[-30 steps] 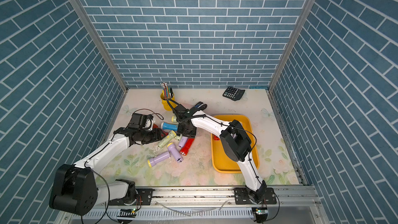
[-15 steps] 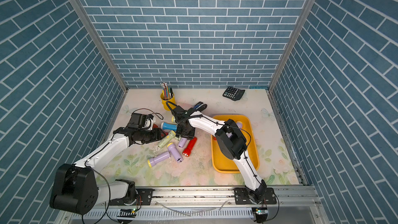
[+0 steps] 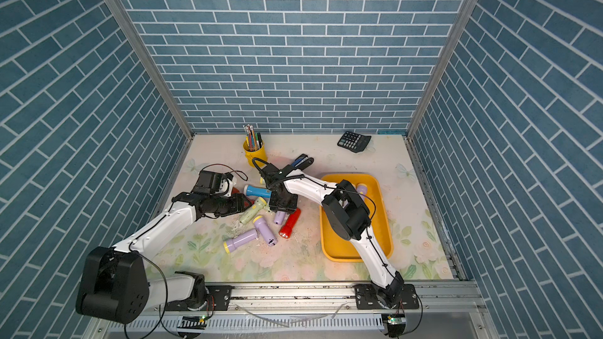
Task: Put the flashlights into the storage boxes
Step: Pick up the flashlight from the center of the board, then place the flashlight at the storage box.
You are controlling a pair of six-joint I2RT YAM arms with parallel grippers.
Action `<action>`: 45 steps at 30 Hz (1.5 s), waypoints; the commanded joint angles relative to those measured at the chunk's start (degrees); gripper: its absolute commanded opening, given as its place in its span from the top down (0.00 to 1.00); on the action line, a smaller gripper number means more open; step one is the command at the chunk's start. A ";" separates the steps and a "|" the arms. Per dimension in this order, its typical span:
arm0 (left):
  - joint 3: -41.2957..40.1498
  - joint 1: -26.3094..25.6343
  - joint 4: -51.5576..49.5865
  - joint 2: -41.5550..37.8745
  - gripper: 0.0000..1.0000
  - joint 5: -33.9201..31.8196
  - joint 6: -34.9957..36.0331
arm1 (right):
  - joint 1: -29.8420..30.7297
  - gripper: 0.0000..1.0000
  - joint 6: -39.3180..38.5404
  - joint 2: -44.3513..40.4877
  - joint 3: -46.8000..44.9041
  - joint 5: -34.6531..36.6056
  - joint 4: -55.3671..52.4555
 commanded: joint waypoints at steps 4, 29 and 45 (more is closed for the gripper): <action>1.84 0.44 0.04 0.25 0.38 1.07 0.70 | 0.14 0.61 -0.14 -0.66 0.31 4.65 -4.28; 11.84 -22.65 9.67 6.28 0.41 -1.66 -1.59 | -12.13 0.64 -12.90 -45.91 -38.18 1.91 7.78; 18.41 -28.92 9.55 16.01 0.41 -3.97 -2.21 | -22.49 0.63 -18.13 -53.78 -59.58 -12.86 17.74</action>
